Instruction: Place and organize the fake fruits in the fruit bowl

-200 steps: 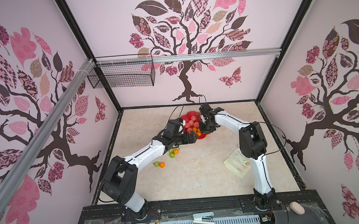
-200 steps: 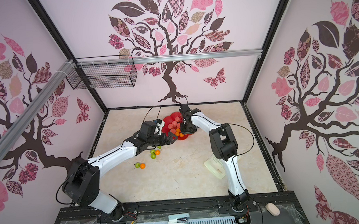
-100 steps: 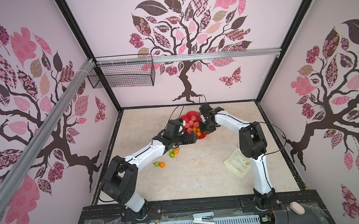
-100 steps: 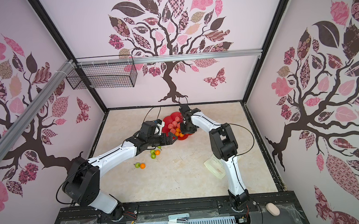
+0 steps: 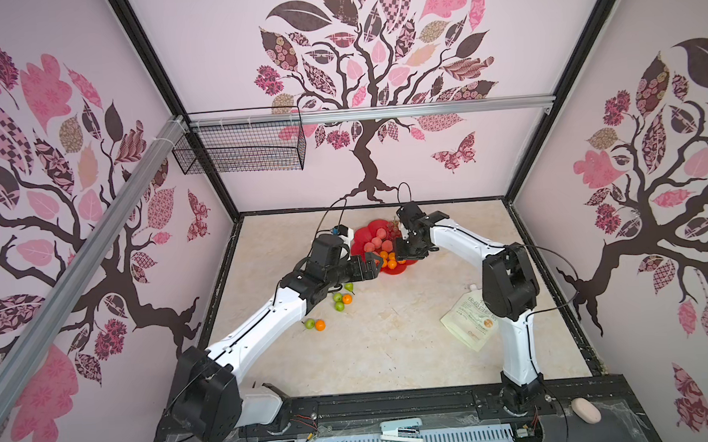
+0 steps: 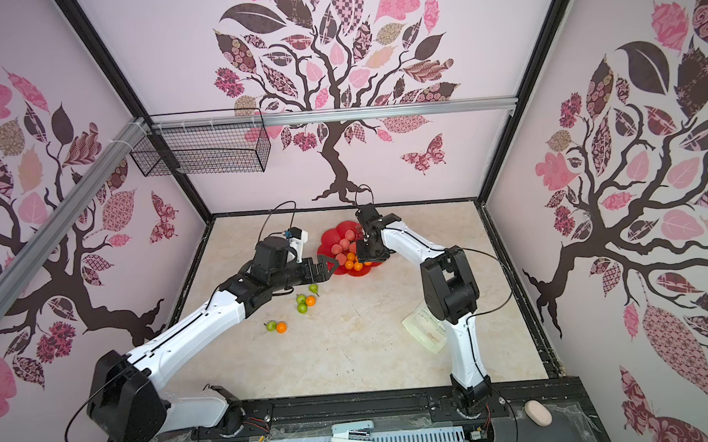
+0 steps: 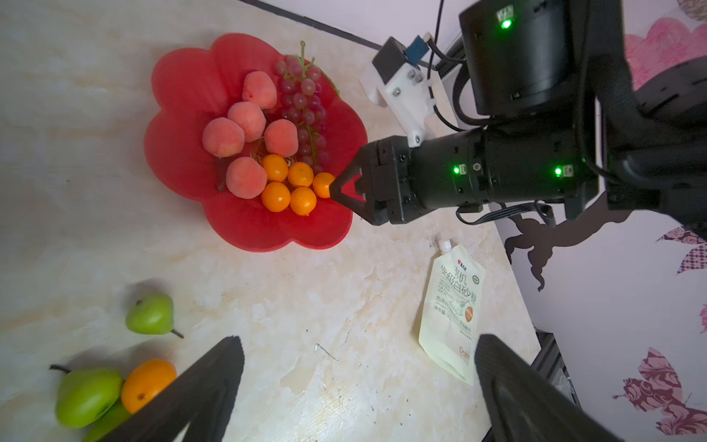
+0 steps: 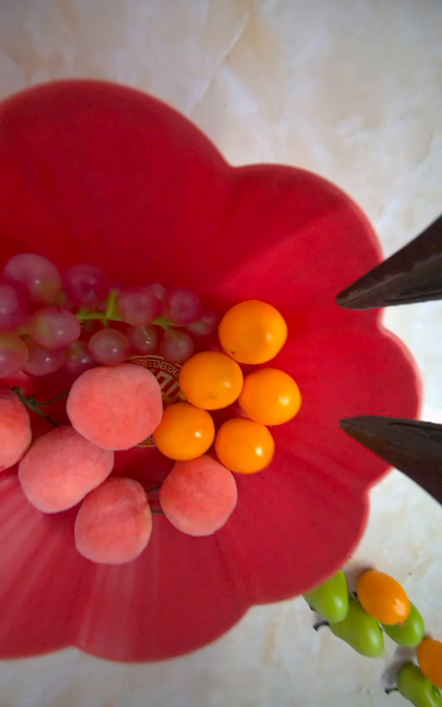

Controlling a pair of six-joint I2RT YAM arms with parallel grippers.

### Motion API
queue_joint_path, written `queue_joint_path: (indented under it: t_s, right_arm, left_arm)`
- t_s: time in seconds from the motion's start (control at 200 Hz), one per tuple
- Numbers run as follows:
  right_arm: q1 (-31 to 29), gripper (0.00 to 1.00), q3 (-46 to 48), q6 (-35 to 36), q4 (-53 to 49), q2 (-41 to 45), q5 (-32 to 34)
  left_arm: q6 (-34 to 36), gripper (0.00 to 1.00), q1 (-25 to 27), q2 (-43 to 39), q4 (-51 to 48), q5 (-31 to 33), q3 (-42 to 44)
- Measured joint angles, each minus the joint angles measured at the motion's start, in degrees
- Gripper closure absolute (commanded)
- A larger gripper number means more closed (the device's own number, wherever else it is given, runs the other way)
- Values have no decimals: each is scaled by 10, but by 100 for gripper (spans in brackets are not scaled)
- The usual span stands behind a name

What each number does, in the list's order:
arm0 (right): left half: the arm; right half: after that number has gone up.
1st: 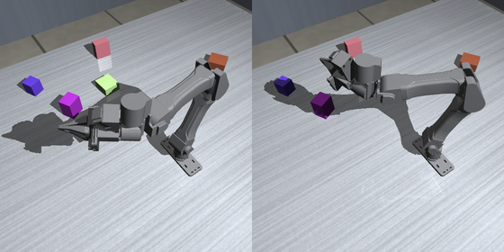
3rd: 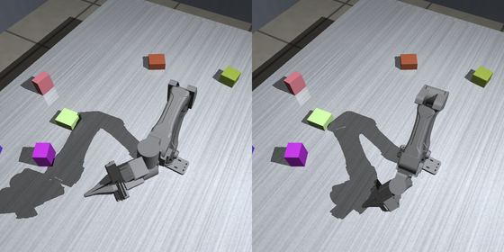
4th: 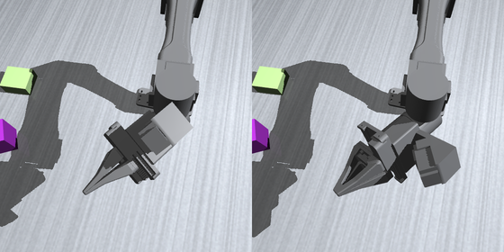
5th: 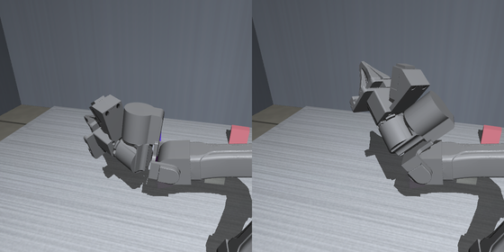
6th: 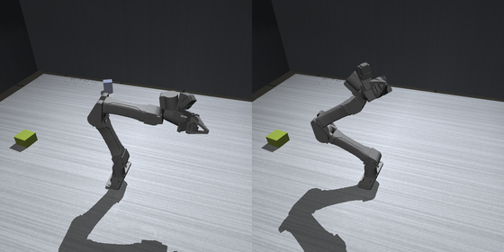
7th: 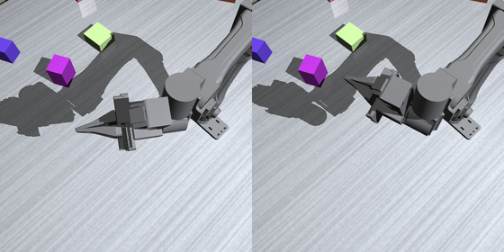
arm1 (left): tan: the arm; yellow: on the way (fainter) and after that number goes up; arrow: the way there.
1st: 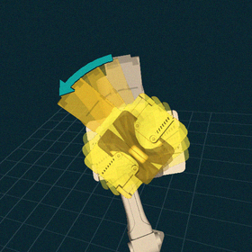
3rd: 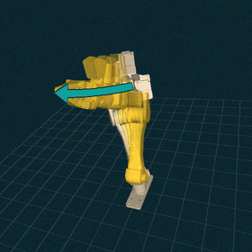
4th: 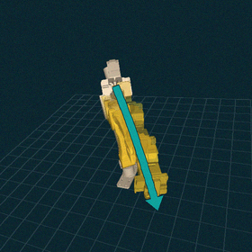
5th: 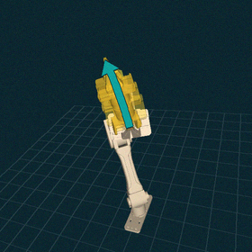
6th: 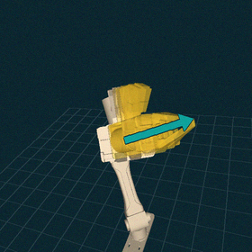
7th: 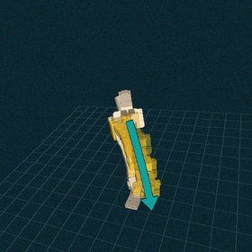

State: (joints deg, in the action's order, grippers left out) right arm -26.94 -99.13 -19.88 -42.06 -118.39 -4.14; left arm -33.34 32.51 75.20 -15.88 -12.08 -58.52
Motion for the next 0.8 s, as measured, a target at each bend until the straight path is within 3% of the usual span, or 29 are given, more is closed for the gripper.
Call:
queue_joint_path:
  t_s: [0.18,0.335,0.545,0.8]
  right_arm:
    - [-48,51,44,-18,32,77,10]
    - [-109,51,59,-34,52,96,14]
    - [-180,52,68,-61,54,96,16]
    - [-219,52,33,-94,54,57,16]
  left_arm:
    - [-20,2,-2,-81,-36,36,55]
    - [-42,2,-14,-148,-80,47,101]
    - [-72,1,-73,-234,-117,24,171]
    - [-95,1,-149,-294,-139,-28,219]
